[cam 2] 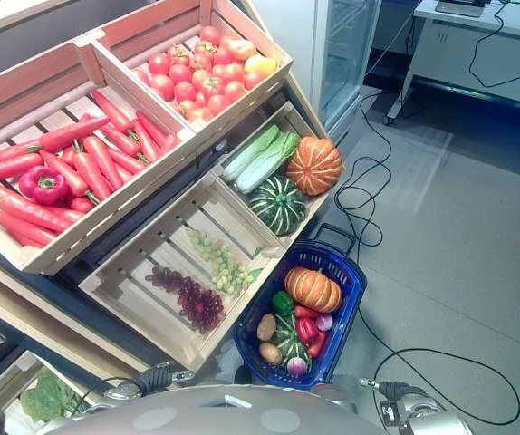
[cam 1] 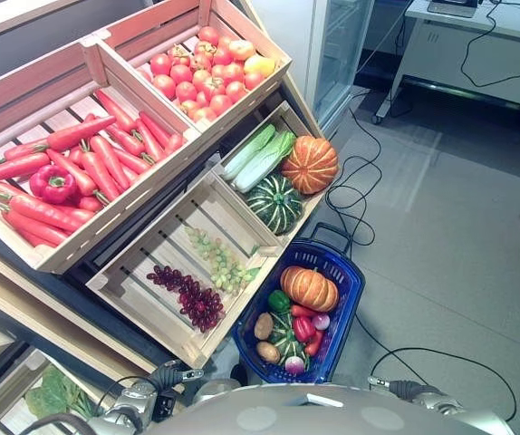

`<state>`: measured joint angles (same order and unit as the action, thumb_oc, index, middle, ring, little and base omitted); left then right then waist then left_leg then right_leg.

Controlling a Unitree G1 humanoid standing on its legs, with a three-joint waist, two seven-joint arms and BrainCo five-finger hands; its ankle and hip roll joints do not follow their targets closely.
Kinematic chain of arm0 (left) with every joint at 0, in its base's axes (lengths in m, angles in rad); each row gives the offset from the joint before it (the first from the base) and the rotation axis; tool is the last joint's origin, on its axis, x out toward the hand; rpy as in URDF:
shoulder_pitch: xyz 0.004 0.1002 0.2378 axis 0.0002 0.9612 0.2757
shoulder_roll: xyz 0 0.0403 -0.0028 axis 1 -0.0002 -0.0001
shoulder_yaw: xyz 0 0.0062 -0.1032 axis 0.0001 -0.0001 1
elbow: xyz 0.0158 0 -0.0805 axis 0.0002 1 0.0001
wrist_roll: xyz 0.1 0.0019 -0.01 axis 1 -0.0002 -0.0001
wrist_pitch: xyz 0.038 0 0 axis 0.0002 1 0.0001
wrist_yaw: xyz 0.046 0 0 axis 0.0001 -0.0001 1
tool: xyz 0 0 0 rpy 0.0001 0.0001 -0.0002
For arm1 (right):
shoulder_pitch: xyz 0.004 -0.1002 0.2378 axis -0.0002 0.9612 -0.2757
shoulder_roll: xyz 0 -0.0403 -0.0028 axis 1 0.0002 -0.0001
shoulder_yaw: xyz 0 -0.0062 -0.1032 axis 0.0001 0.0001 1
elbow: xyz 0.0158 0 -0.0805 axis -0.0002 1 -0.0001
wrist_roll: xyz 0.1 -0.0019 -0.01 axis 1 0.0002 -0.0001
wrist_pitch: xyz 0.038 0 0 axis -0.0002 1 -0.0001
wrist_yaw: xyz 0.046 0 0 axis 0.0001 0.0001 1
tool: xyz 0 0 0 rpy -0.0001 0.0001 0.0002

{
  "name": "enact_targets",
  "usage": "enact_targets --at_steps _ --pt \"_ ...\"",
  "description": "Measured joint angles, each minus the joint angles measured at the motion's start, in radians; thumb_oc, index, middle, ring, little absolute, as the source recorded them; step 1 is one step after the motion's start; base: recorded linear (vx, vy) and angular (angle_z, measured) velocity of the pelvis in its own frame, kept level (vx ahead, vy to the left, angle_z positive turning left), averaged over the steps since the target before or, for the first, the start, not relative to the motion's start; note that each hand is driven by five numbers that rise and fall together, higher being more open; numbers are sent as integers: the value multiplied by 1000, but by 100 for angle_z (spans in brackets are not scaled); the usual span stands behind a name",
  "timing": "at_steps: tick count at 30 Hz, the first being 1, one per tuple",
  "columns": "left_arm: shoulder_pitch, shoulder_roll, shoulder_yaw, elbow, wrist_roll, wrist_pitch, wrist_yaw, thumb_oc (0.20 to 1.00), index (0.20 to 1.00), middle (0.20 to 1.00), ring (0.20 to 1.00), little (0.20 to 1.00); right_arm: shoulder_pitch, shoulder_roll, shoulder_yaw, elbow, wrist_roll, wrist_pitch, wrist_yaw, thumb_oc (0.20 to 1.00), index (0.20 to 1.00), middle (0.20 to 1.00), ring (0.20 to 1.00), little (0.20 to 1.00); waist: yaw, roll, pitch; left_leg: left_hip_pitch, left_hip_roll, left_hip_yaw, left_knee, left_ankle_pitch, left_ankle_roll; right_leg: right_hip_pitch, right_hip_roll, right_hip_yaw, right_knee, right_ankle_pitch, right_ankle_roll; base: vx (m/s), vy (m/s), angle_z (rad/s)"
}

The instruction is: Pick up fruits and vegetables into the basket

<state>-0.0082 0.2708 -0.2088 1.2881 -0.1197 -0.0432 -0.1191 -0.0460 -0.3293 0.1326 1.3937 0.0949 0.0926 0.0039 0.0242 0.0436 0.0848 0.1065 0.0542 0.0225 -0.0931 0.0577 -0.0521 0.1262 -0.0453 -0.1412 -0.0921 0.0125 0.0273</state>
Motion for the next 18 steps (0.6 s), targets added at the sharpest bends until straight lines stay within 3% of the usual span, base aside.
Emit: enact_targets --at_steps 9,11,16,18 --pt "-1 -1 -1 -17 -45 -9 -2 1000 1000 1000 1000 1000 -3 -1 3 -2 2 0 -1 1000 1000 1000 1000 1000 -1 9 37 -63 0 0 5 12 0 -68 0 1 1 12 -6 -70 -2 -1" --pt "-21 -2 -1 -19 -67 -20 -8 1000 1000 1000 1000 1000 -19 -1 3 -3 3 0 -1 1000 1000 1000 1000 1000 0 13 68 -79 0 0 5 19 0 -85 1 1 2 20 -6 -228 -7 -1" --pt "-136 -1 -40 -104 -214 -119 -45 1000 1000 1000 1000 1000 -140 -11 24 -10 6 0 -16 1000 1000 1000 1000 1000 -1 38 196 -206 -1 -10 16 60 3 -198 2 -5 1 62 -10 -183 -18 5" --pt "-154 0 -41 -150 -258 -140 -45 1000 1000 1000 1000 1000 -160 -11 31 -14 25 1 -22 1000 1000 1000 1000 1000 -1 38 208 -219 -1 -17 14 64 2 -211 3 -6 1 62 -10 -126 -18 3"
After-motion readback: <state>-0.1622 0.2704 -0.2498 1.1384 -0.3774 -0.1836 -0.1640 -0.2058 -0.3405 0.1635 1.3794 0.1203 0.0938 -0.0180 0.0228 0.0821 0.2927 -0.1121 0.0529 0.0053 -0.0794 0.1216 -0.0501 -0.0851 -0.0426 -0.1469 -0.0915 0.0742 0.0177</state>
